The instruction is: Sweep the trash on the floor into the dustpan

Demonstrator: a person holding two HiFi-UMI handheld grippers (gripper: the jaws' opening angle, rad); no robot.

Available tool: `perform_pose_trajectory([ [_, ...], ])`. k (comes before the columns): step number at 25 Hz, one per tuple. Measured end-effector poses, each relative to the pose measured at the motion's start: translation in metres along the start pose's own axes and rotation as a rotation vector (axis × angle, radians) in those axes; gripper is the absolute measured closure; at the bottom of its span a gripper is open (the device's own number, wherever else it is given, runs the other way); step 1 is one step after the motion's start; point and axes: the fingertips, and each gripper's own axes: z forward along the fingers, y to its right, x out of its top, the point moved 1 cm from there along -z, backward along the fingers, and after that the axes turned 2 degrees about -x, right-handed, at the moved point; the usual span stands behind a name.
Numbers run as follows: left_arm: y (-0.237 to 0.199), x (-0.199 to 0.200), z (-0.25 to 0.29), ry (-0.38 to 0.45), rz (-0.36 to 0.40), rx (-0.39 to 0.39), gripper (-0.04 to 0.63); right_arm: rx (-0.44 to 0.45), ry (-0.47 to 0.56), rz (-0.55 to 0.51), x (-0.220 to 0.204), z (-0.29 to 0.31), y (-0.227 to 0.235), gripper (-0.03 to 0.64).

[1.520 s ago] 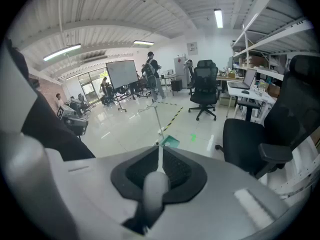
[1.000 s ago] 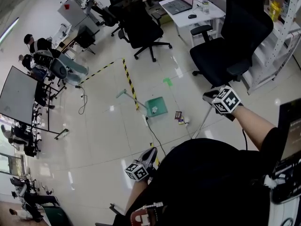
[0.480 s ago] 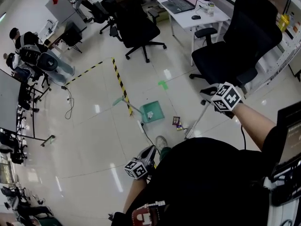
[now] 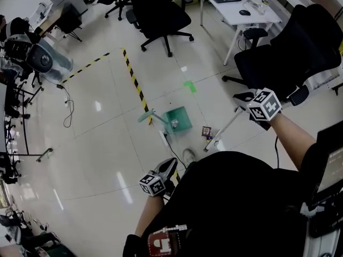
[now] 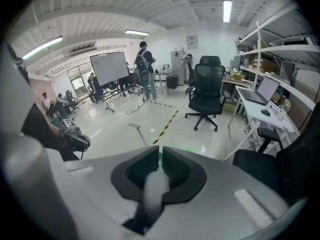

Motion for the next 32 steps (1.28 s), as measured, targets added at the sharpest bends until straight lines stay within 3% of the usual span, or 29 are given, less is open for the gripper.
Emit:
perform_pose_trajectory([
  [5, -0.008, 0.012, 0.013, 0.033, -0.038, 0.065, 0.594, 0.069, 0.008, -0.048, 0.035, 0.033, 0.02, 0.598],
  [11, 0.013, 0.003, 0.025, 0.109, -0.097, 0.175, 0.595, 0.133, -0.002, -0.11, 0.052, 0.071, 0.051, 0.598],
  [17, 0.024, -0.005, 0.034, 0.075, -0.113, 0.227, 0.595, 0.168, -0.051, -0.199, 0.056, 0.125, 0.052, 0.598],
  [24, 0.022, -0.004, 0.015, 0.045, -0.111, 0.257, 0.594, 0.154, -0.003, -0.217, 0.073, 0.163, 0.043, 0.6],
  [32, 0.011, -0.007, -0.008, 0.064, -0.133, 0.28, 0.595, 0.061, 0.071, -0.159, 0.101, 0.182, 0.062, 0.607],
])
